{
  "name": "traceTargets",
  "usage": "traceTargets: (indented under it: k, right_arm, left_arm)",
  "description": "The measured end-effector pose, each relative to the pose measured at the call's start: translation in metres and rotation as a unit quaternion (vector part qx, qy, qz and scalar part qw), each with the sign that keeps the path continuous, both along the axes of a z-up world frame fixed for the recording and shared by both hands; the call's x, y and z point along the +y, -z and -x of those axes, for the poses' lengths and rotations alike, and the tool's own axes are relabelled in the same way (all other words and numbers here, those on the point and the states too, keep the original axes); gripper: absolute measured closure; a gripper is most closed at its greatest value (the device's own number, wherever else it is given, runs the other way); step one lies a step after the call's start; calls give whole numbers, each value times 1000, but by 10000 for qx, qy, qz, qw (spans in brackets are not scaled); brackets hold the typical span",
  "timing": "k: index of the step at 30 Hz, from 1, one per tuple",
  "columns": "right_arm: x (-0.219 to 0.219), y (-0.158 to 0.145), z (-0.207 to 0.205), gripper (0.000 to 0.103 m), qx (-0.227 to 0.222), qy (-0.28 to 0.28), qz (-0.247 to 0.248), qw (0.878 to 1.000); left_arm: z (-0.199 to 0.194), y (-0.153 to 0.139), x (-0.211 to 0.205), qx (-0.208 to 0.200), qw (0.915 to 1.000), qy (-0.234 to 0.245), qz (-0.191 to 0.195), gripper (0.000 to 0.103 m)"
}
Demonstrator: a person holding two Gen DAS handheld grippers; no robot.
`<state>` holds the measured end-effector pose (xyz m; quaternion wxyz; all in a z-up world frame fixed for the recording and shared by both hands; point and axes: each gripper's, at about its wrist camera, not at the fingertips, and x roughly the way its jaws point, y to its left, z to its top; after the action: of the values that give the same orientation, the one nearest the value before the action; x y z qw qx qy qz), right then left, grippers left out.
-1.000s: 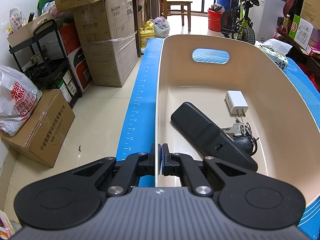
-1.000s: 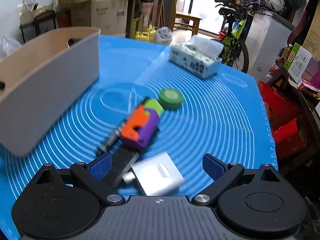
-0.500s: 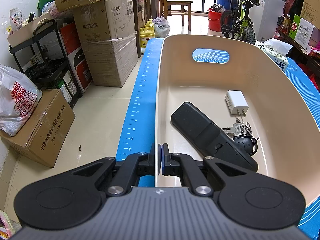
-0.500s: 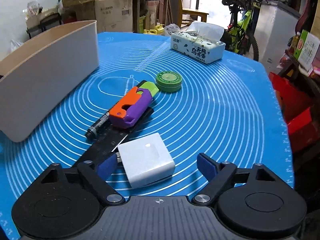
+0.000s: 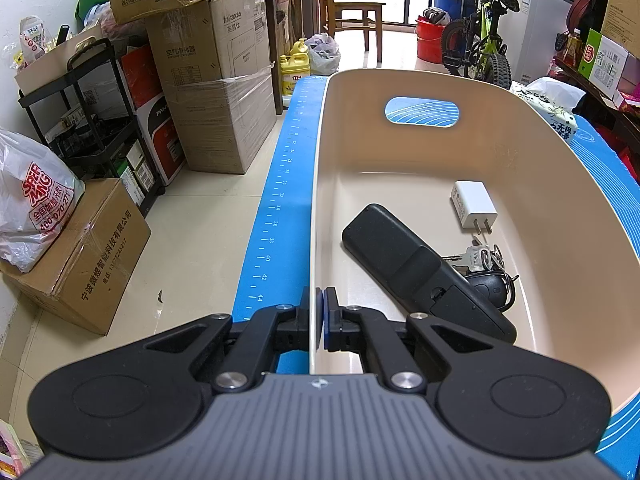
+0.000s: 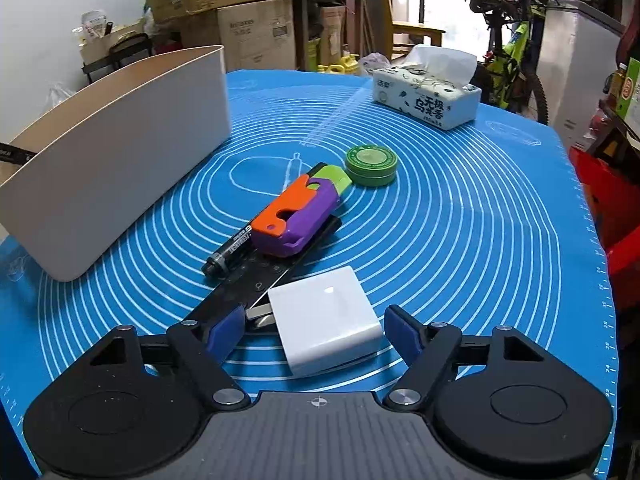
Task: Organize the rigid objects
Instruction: 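Move the right gripper to the white power bank and grasp it, then carry the white power bank into the basket and open the right gripper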
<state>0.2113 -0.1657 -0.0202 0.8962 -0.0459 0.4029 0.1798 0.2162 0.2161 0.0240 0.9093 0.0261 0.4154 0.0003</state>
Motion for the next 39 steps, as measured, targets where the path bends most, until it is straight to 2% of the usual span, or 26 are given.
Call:
traceTargets:
  k: [5, 11, 13, 21, 28, 33, 39]
  right_arm:
    - [-3, 1, 2, 26, 65, -50, 175, 9998]
    - [-3, 8, -1, 37, 73, -50, 202, 9998]
    - [-1, 8, -1, 44, 88, -80, 259, 9996]
    - [7, 2, 9, 44, -220, 74, 501, 9985]
    - [18, -36, 15, 44, -778, 183, 673, 9945]
    - [40, -74, 9, 44, -1274, 121, 596, 9900]
    - [83, -108, -13, 44, -1468, -3, 444, 9882]
  left_arm:
    - [0, 0, 0, 0, 10000, -2, 1, 98]
    - [0, 0, 0, 0, 10000, -1, 1, 98]
    - [0, 0, 0, 2, 10000, -1, 3, 98]
    - [0, 0, 0, 0, 10000, -2, 1, 98]
    - [0, 0, 0, 0, 10000, -1, 2, 98]
    - [0, 0, 0, 1, 10000, -1, 0, 98]
    - [0, 0, 0, 0, 10000, -3, -4, 98]
